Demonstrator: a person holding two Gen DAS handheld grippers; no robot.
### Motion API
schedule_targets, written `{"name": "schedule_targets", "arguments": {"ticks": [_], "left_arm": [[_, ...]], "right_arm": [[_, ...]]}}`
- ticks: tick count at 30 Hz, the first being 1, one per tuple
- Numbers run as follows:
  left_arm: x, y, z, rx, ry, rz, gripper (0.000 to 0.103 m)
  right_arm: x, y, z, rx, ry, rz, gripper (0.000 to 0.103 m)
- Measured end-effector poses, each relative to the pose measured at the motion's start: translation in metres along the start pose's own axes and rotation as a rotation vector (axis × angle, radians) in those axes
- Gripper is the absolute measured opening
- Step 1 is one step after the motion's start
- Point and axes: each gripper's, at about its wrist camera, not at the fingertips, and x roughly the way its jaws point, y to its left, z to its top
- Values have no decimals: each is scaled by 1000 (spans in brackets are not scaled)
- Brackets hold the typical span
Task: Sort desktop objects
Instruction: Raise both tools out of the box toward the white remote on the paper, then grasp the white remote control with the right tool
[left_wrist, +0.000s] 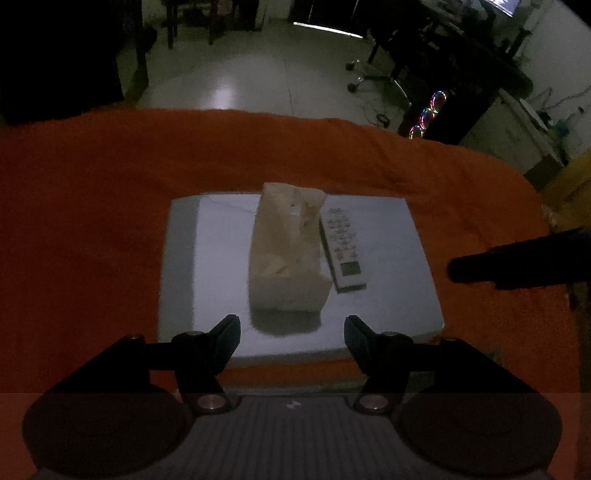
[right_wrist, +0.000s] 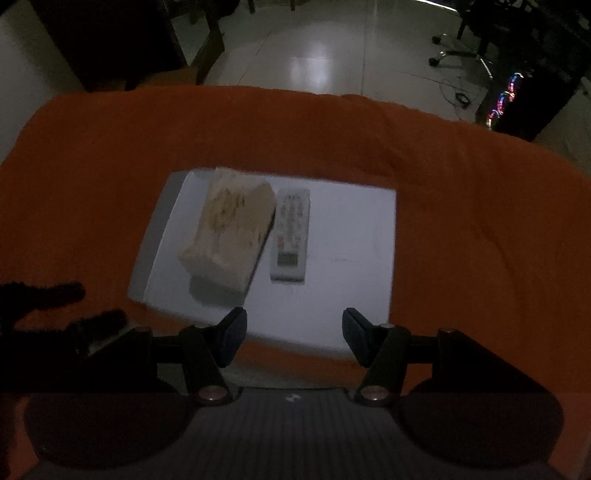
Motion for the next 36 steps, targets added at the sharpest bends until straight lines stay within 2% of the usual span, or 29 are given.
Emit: {"name": "schedule_targets", "arguments": {"ticks": [2, 4, 9, 18, 21, 24, 29, 33, 36], "left_arm": [[11, 5, 10, -30, 10, -47, 59], [20, 8, 16, -30, 15, -62, 59], [43, 18, 27, -9, 20, -24, 60], [78, 25, 20, -2, 95, -47, 60], [78, 26, 19, 4, 96, -57, 60], [77, 27, 18, 8, 91, -56, 60], [78, 33, 14, -4, 104, -42, 60], [79, 36, 14, -14, 109, -36, 60], [79, 36, 12, -13, 112, -36, 62]], "right_arm": [[17, 1, 14, -1, 2, 0, 61], [39, 0, 23, 0, 10, 8, 61], [90, -7, 37, 11, 11, 24, 61], [167, -13, 46, 4, 80, -8, 61], [184, -6, 45, -6, 97, 3, 62], [197, 1, 45, -25, 104, -24, 64], [209, 7, 48, -43, 76, -76, 64], [214, 11, 53, -33, 73, -73, 63], [218, 13, 56, -42, 69, -81, 50]]}}
